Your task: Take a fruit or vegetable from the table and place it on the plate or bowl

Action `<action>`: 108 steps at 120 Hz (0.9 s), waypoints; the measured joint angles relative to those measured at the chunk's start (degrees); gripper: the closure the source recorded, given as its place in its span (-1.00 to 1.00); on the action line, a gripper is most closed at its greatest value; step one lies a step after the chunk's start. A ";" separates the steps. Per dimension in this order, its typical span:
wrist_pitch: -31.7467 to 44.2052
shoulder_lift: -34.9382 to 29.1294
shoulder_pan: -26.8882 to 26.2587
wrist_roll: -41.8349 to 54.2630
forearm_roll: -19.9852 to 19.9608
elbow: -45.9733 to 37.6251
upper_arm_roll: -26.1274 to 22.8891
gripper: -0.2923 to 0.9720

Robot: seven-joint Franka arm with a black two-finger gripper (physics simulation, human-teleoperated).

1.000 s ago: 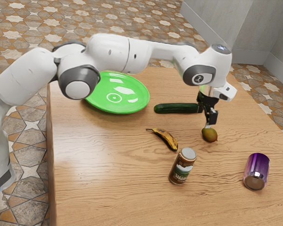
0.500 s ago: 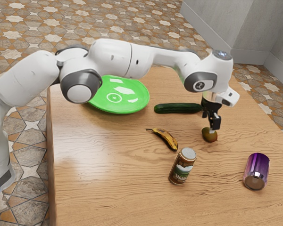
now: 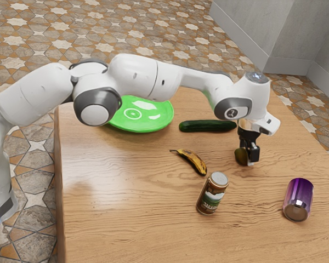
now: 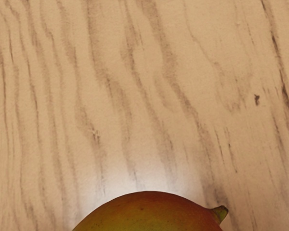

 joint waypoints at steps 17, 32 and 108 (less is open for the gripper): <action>0.43 0.32 0.12 0.05 -0.02 0.00 -0.06 -0.49; 0.63 0.87 0.06 0.07 -0.06 0.00 -0.16 -0.44; -4.75 -28.59 -6.37 -0.80 0.23 -24.16 13.85 -0.04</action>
